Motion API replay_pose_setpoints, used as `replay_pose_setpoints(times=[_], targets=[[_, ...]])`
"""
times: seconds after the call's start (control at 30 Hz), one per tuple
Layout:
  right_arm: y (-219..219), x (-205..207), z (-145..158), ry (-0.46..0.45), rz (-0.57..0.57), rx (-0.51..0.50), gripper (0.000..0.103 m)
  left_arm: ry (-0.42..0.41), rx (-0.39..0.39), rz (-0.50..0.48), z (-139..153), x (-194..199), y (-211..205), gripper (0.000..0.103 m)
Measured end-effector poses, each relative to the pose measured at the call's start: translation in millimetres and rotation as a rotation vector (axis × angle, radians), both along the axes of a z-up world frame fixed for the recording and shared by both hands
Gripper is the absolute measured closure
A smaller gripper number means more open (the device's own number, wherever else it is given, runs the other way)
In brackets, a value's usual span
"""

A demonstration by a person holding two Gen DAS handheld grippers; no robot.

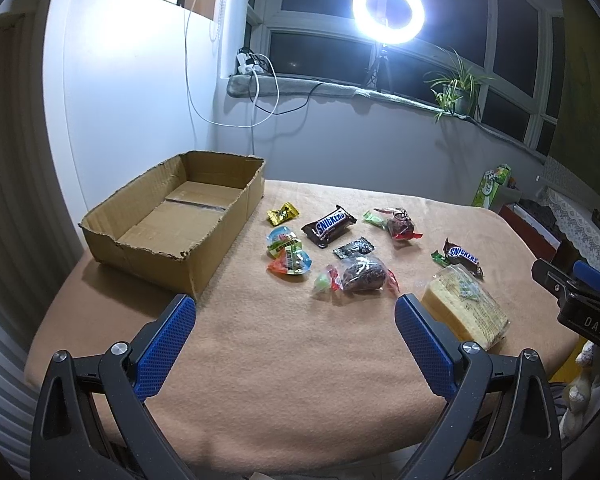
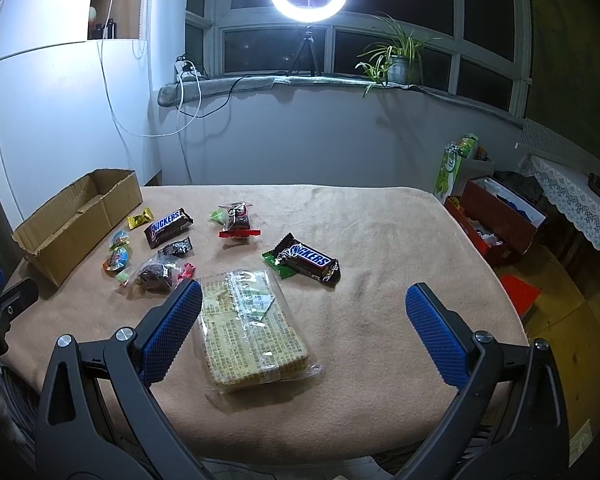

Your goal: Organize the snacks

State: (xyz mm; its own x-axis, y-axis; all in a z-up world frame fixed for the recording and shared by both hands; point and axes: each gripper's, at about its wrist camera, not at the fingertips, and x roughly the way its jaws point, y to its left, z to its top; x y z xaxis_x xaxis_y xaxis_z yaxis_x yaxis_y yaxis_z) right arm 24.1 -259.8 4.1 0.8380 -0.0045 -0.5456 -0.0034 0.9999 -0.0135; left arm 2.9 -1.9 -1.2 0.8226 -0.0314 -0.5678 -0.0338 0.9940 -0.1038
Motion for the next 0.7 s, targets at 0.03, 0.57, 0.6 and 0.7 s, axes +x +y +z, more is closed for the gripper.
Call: replay_pose_setpoints(times=[0.03, 0.57, 0.6, 0.7], targets=[[1, 0, -1, 0.0, 0.001, -0.002, 0.0, 0.0, 0.001, 0.0, 0, 0, 0, 0.003], [-3, 9, -12, 0.018, 0.045, 0.02, 0.0, 0.013, 0.008, -0.031, -8, 12, -2, 0.004], [-4, 10, -13, 0.023, 0.052, 0.028, 0.0, 0.015, 0.007, -0.036, -9, 14, -3, 0.005], [-9, 14, -17, 0.048, 0.074, 0.062, 0.006, 0.031, -0.004, -0.055, -13, 19, -5, 0.011]])
